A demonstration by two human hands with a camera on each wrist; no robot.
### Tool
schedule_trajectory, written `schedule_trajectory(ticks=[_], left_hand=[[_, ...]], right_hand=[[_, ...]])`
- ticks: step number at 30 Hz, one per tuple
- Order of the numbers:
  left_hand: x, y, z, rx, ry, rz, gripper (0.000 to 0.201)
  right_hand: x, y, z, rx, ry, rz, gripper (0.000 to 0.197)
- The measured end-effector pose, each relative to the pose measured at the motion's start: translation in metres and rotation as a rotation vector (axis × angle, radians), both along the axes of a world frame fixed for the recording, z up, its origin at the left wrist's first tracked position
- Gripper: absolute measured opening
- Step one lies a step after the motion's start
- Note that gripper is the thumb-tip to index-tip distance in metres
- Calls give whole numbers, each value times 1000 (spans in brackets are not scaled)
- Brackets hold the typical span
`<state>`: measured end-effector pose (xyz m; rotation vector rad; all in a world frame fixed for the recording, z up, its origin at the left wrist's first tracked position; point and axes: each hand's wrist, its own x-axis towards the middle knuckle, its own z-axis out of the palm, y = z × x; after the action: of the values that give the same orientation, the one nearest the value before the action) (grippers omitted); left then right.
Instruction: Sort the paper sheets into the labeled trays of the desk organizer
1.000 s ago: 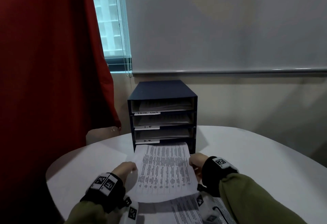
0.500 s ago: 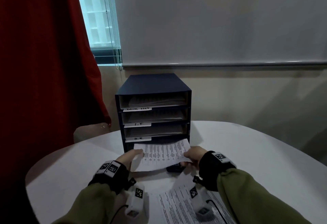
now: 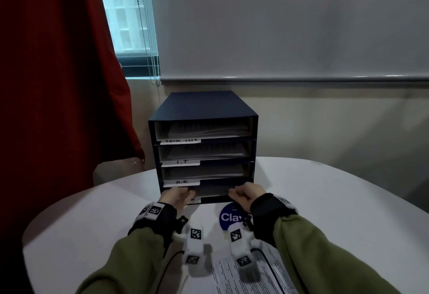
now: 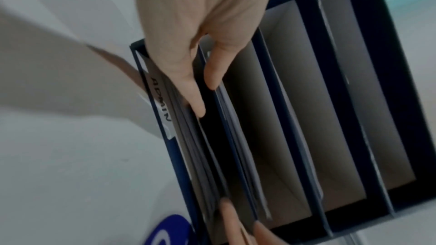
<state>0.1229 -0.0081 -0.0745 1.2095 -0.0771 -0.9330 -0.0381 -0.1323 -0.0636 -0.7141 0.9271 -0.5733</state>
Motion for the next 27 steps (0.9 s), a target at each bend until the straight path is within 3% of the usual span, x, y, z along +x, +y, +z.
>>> schedule_trajectory(ticks=[2,6,10,15,17,19,22,27], left_hand=[[-2,1,2,-31,34,-33,33],[-13,17,10,50,13,-110,43],[-36,43,27,320,-424,-236,27],[-78,79,37,592,-836,-854,13],[-91,86,27,680,-999,-962,21],[-103,89,17,719,-1162,-875,23],[-116,93,18,617,-1321,-687,5],[-100,91,40,264,-1080,-475,7]], right_hand=[[2,5,-3,-89,26,48,23],[-24,19,12,-126,52,230,12],[-82,23,32,-292,320,369,14],[-160,30,23,-350,709,420,15],[-181,40,16,-346,795,439,16],[-195,50,10,-332,805,437,15],[-202,63,12,-353,760,431,6],[-202,69,19,-605,901,604,15]])
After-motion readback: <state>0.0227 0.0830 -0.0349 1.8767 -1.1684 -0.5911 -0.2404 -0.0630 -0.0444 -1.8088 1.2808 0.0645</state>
